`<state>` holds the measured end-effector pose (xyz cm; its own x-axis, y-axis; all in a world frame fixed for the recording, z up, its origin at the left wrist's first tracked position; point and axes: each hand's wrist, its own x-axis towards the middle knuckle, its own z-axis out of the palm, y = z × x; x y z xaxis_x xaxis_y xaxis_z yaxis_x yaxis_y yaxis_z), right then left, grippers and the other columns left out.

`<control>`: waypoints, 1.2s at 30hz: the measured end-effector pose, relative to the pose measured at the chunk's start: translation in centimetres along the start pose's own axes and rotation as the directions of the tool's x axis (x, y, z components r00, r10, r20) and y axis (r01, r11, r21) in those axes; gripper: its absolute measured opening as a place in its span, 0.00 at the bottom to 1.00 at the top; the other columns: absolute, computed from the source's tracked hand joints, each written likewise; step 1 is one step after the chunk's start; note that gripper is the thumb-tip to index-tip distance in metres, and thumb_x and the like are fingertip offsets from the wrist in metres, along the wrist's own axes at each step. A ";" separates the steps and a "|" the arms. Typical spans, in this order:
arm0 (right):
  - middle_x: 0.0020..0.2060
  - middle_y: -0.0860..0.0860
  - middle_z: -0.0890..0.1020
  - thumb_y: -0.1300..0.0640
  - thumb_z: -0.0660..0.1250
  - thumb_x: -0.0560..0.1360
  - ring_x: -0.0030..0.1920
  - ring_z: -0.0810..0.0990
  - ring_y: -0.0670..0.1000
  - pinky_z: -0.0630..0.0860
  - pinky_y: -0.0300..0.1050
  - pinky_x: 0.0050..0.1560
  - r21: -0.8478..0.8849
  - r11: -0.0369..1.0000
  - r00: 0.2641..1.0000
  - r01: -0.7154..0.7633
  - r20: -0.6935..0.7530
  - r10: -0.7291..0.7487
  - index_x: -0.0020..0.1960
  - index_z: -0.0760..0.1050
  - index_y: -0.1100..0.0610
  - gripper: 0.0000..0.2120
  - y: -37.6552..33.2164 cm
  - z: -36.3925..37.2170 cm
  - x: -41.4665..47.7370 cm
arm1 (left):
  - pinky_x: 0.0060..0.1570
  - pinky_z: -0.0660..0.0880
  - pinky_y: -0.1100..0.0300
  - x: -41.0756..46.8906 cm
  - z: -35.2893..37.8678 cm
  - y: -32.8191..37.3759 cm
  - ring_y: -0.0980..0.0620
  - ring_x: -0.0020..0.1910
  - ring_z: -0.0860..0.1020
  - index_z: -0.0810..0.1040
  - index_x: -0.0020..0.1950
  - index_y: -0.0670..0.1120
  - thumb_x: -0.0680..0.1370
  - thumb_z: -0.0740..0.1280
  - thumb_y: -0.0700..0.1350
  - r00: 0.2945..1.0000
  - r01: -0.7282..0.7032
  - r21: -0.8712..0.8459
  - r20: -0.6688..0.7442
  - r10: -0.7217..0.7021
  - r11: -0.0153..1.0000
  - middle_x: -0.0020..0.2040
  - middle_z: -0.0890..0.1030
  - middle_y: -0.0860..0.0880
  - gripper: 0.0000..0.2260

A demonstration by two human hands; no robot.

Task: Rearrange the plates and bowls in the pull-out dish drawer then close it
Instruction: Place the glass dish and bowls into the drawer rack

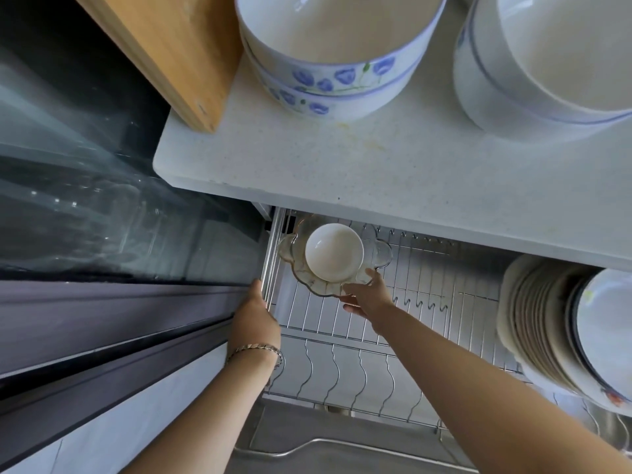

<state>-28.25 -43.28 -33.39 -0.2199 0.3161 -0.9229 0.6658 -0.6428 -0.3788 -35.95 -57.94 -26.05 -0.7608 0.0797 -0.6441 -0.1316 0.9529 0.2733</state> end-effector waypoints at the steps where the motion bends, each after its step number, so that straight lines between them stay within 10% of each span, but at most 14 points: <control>1: 0.44 0.55 0.78 0.68 0.64 0.74 0.36 0.77 0.50 0.77 0.34 0.27 0.001 1.000 1.000 0.004 0.014 -0.004 0.74 0.56 0.57 0.31 -0.1 -0.4 -0.4 | 0.54 0.74 0.53 0.0 0.0 -0.1 0.42 0.59 0.77 0.56 0.77 0.49 0.78 0.51 0.30 1.000 0.001 0.009 0.015 -0.001 1.000 0.67 0.74 0.43 0.29; 8: 0.35 0.53 0.74 0.65 0.63 0.73 0.38 0.75 0.54 0.73 0.45 0.38 -0.330 0.944 0.999 -0.007 -0.053 -0.011 0.64 0.64 0.53 0.21 0.2 -3.5 -4.2 | 0.68 0.64 0.50 -3.9 -0.4 2.6 0.39 0.70 0.64 0.64 0.73 0.42 0.75 0.64 0.37 0.926 -0.304 0.190 -0.170 0.337 0.933 0.72 0.64 0.40 0.25; 14: 0.47 0.51 0.82 0.62 0.56 0.75 0.29 0.77 0.48 0.73 0.34 0.26 -0.648 0.722 0.966 0.242 0.093 -0.241 0.63 0.73 0.53 0.18 -4.9 -8.4 -14.9 | 0.43 0.75 0.65 -8.9 -3.1 10.3 0.53 0.42 0.78 0.77 0.56 0.43 0.73 0.62 0.41 0.569 -0.821 -0.115 -0.262 0.780 0.560 0.48 0.76 0.55 0.13; 18: 0.31 0.46 0.81 0.60 0.62 0.74 0.31 0.77 0.44 0.76 0.36 0.38 -0.611 0.599 0.801 0.518 0.101 -0.590 0.40 0.75 0.42 0.12 -10.1 -11.4 -22.6 | 0.48 0.79 0.57 -12.0 -5.8 17.1 0.51 0.46 0.81 0.74 0.57 0.48 0.74 0.60 0.51 0.692 -0.689 -0.507 -0.246 0.679 0.518 0.48 0.79 0.52 0.14; 21: 0.35 0.47 0.80 0.55 0.64 0.75 0.34 0.79 0.47 0.78 0.41 0.41 -0.525 0.597 0.608 0.607 -0.176 -0.774 0.50 0.75 0.47 0.05 -15.1 -13.7 -24.0 | 0.54 0.78 0.46 -11.4 -6.7 22.4 0.43 0.58 0.78 0.62 0.71 0.50 0.70 0.64 0.57 0.842 -0.428 -0.635 -0.023 0.538 0.643 0.65 0.72 0.46 0.31; 26: 0.57 0.58 0.76 0.48 0.59 0.78 0.32 0.80 0.53 0.81 0.45 0.34 -0.192 0.906 0.877 0.377 -0.241 -0.416 0.70 0.60 0.57 0.25 -21.0 -14.4 -21.6 | 0.26 0.78 0.58 -9.4 -7.7 27.3 0.43 0.32 0.77 0.60 0.69 0.51 0.79 0.60 0.47 0.890 -0.118 -0.717 0.230 0.393 0.687 0.63 0.69 0.44 0.20; 36: 0.53 0.54 0.76 0.66 0.56 0.76 0.40 0.81 0.55 0.83 0.47 0.37 -0.080 0.862 0.855 0.500 -0.110 -0.507 0.69 0.61 0.51 0.24 -12.4 -18.4 -23.7 | 0.28 0.81 0.56 -15.9 -6.1 22.2 0.45 0.40 0.79 0.60 0.69 0.53 0.74 0.58 0.30 0.837 -0.266 -0.618 0.233 0.495 0.740 0.57 0.72 0.48 0.28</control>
<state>-18.18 -29.93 -5.54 -0.4473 0.6724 -0.5897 0.5207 -0.3403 -0.7830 -30.63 -39.87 -5.37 -0.5538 0.6066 -0.5703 -0.2883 0.5029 0.8149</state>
